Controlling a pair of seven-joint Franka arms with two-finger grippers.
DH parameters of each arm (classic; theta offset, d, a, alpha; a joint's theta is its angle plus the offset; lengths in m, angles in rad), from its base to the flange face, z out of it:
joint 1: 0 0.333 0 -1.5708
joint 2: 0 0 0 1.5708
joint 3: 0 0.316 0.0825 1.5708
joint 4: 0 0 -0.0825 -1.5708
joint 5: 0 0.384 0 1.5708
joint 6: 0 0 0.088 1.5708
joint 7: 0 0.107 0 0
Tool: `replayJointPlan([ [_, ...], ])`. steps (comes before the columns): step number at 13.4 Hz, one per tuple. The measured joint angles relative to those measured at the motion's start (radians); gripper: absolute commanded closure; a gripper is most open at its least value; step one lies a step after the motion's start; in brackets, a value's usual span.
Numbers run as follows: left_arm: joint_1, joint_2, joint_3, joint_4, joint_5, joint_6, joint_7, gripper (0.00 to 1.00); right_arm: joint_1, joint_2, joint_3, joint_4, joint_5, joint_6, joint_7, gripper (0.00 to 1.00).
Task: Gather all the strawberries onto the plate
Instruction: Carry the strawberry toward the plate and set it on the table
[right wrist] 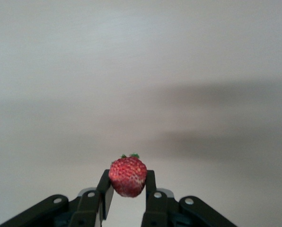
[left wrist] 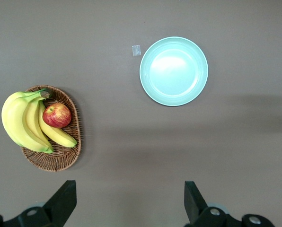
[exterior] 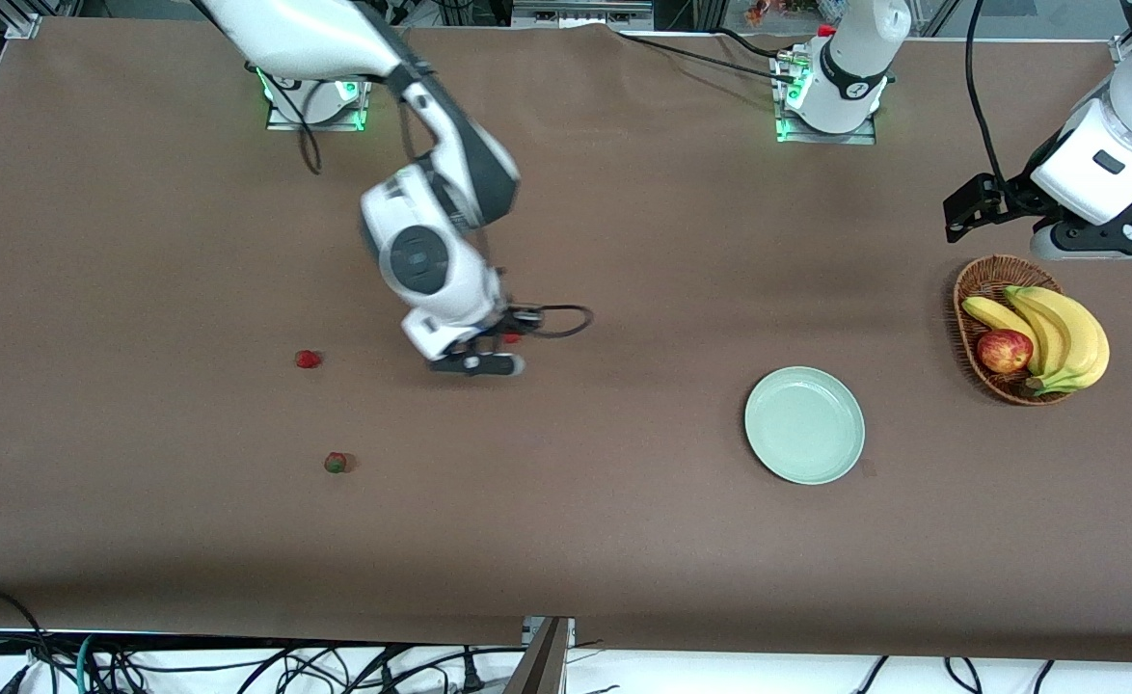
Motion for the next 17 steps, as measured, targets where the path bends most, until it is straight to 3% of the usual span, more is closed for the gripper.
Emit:
replayJointPlan([
  [5,0.0,0.0,0.0,0.0,0.0,-0.001,0.0,0.0,0.217,0.222,-0.004,0.148,0.0,0.316,0.3,0.81],
  [11,0.0,0.0,0.0,0.0,0.0,-0.001,0.0,0.0,0.261,0.328,-0.006,0.225,0.0,0.488,0.382,0.78],
  [13,0.0,0.0,0.0,0.0,0.0,-0.001,0.0,0.0,0.269,0.345,-0.009,0.226,0.0,0.512,0.385,0.59],
  [15,0.0,0.0,0.0,0.0,0.0,-0.001,0.0,0.0,0.269,0.35,-0.012,0.23,0.0,0.514,0.387,0.0],
  [17,0.0,0.001,0.0,0.0,0.0,-0.001,0.0,0.0,0.269,0.351,-0.018,0.233,0.0,0.515,0.387,0.0],
])
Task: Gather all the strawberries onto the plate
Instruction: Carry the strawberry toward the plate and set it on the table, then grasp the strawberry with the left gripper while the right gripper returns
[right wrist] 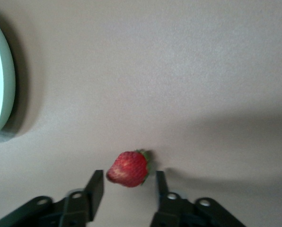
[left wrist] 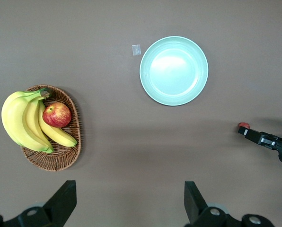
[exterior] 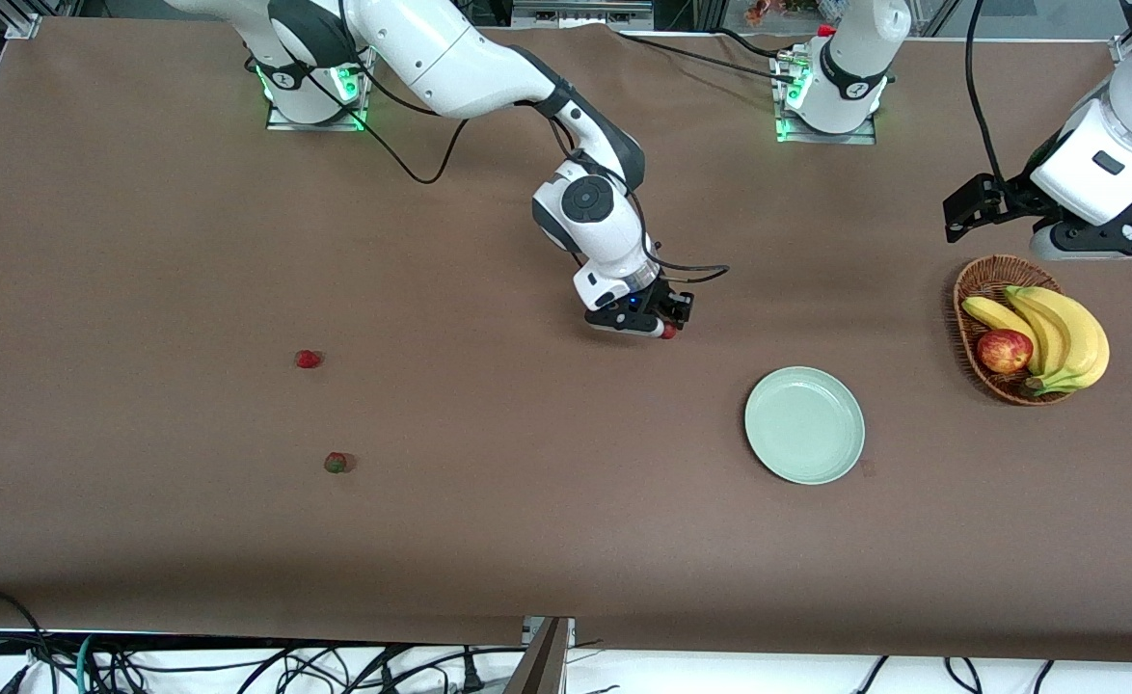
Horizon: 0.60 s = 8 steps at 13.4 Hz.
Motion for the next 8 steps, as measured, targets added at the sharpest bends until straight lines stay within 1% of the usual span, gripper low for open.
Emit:
replayJointPlan([
  [3,0.0,0.013,0.0,-0.001,0.0,-0.001,0.0,0.0,-0.011,-0.005,-0.017,0.025,0.0,0.006,-0.001,0.0],
  [5,-0.001,0.055,-0.001,-0.002,-0.003,-0.005,0.0,0.0,-0.036,-0.035,-0.023,0.027,0.0,-0.018,-0.007,0.0],
  [6,-0.001,0.09,-0.002,-0.003,-0.016,-0.007,0.0,0.0,-0.051,-0.061,-0.032,0.022,-0.001,-0.062,-0.032,0.0],
  [7,-0.002,0.127,-0.004,-0.004,-0.038,-0.007,0.0,0.0,-0.069,-0.09,-0.04,0.016,-0.001,-0.127,-0.074,0.0],
  [8,-0.003,0.165,-0.006,-0.004,-0.065,-0.007,0.0,0.0,-0.084,-0.122,-0.061,0.01,-0.001,-0.204,-0.12,0.0],
])
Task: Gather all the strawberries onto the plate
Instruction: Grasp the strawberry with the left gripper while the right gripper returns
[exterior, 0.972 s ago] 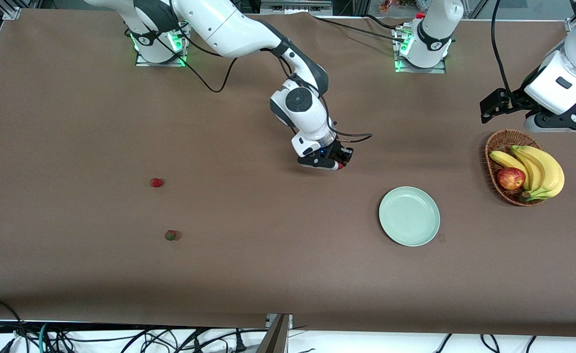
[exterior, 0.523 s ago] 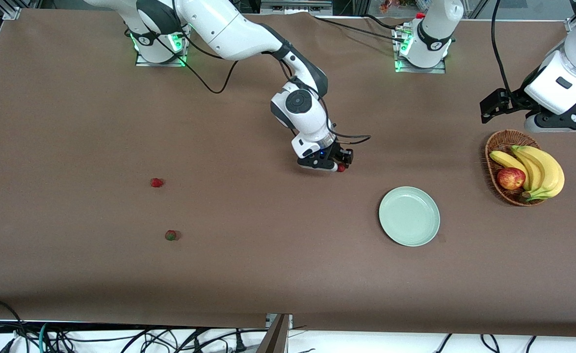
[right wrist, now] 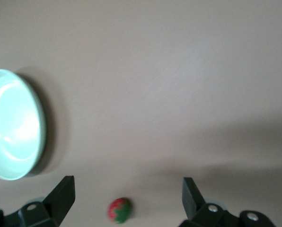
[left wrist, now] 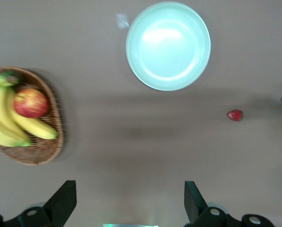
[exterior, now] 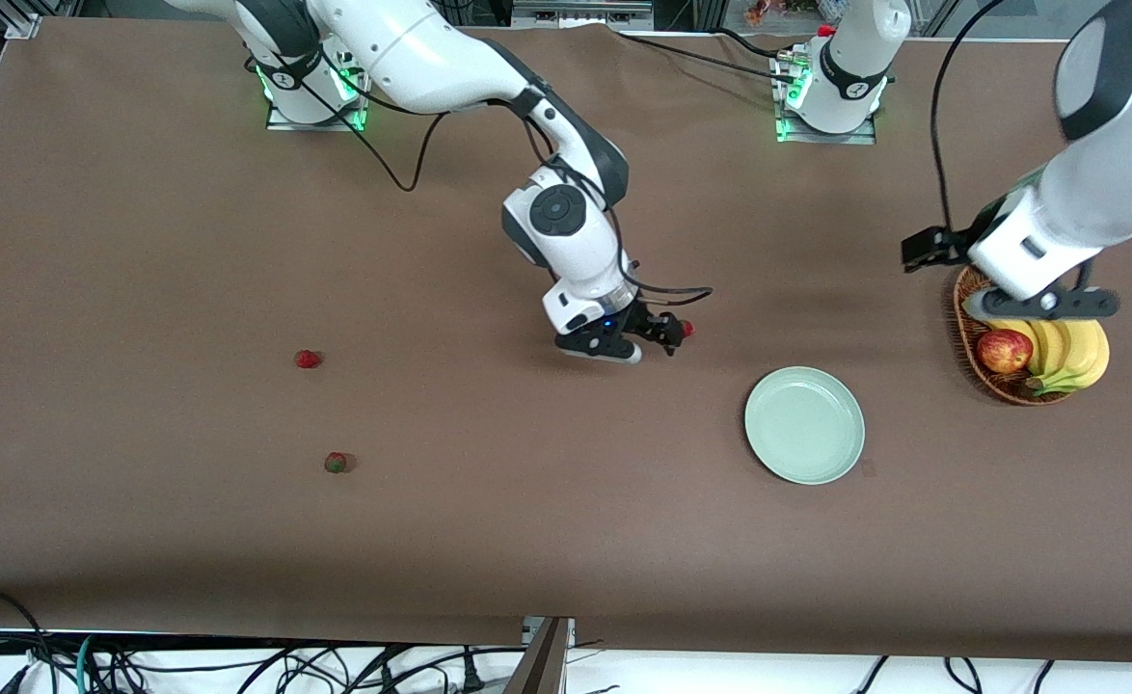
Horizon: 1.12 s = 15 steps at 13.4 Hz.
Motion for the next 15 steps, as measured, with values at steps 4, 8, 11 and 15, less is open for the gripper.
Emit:
replayJointPlan([
  [4,-0.062,0.145,-0.007,-0.001,-0.066,0.092,-0.024,0.0,-0.022,-0.096,-0.138,-0.02,0.0,-0.192,-0.235,0.0],
  [8,-0.198,0.315,-0.014,-0.01,-0.069,0.287,-0.123,0.0,-0.025,-0.109,-0.255,-0.062,0.001,-0.268,-0.56,0.0],
  [11,-0.317,0.407,-0.014,-0.044,-0.069,0.475,-0.17,0.0,-0.032,-0.113,-0.366,-0.116,0.003,-0.325,-0.821,0.0],
  [15,-0.373,0.437,-0.013,-0.168,-0.069,0.693,-0.237,0.0,-0.153,-0.116,-0.409,-0.155,0.057,-0.328,-1.081,0.0],
])
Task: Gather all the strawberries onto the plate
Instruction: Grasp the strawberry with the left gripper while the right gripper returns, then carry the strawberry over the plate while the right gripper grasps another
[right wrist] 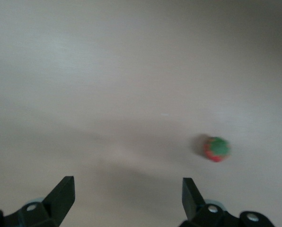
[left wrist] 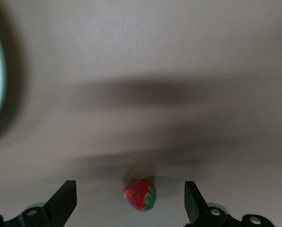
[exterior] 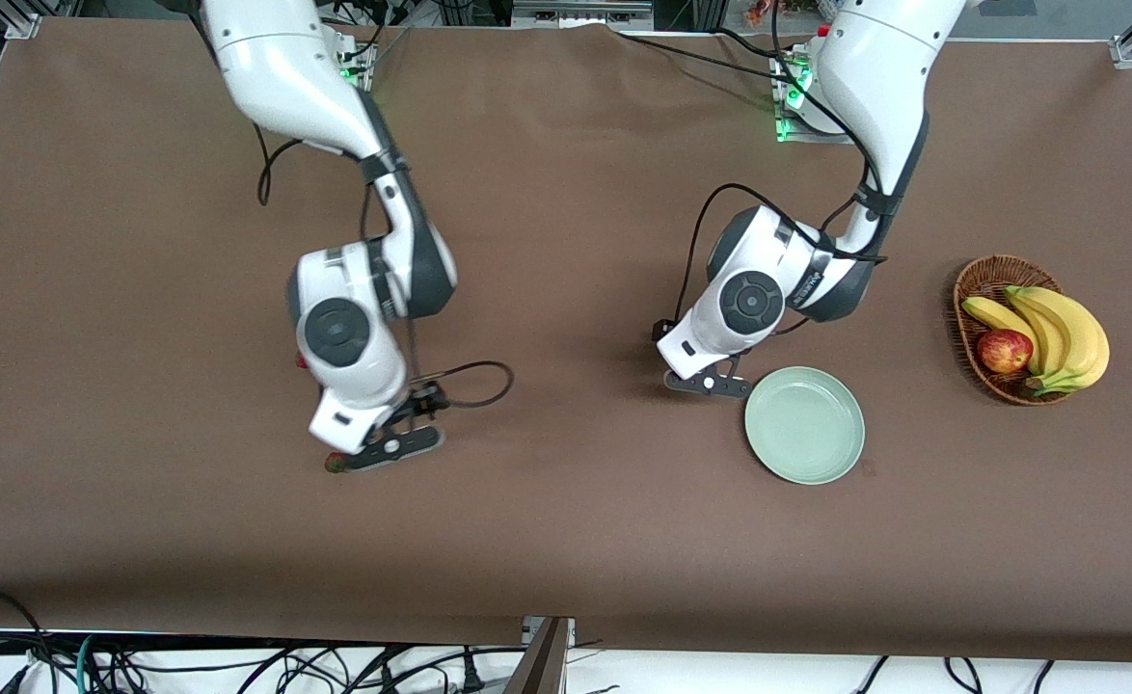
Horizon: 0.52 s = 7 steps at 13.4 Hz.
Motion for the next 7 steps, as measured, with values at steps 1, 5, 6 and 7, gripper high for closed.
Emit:
replayJointPlan([
  [1,-0.018,-0.003,0.0,-0.046,0.0,0.069,-0.029,0.0,-0.038,0.0,0.001,-0.005,0.011,0.003,-0.065,0.0],
  [5,-0.034,-0.014,0.005,-0.145,0.0,0.163,-0.059,0.2,-0.105,0.02,0.008,-0.039,0.018,0.068,-0.169,0.02],
  [6,-0.034,-0.018,0.008,-0.156,0.0,0.163,-0.061,0.41,-0.106,0.032,0.01,-0.051,0.018,0.1,-0.169,0.05],
  [7,-0.034,-0.021,0.009,-0.163,0.0,0.163,-0.061,0.57,-0.106,0.047,0.011,-0.061,0.018,0.134,-0.171,0.08],
])
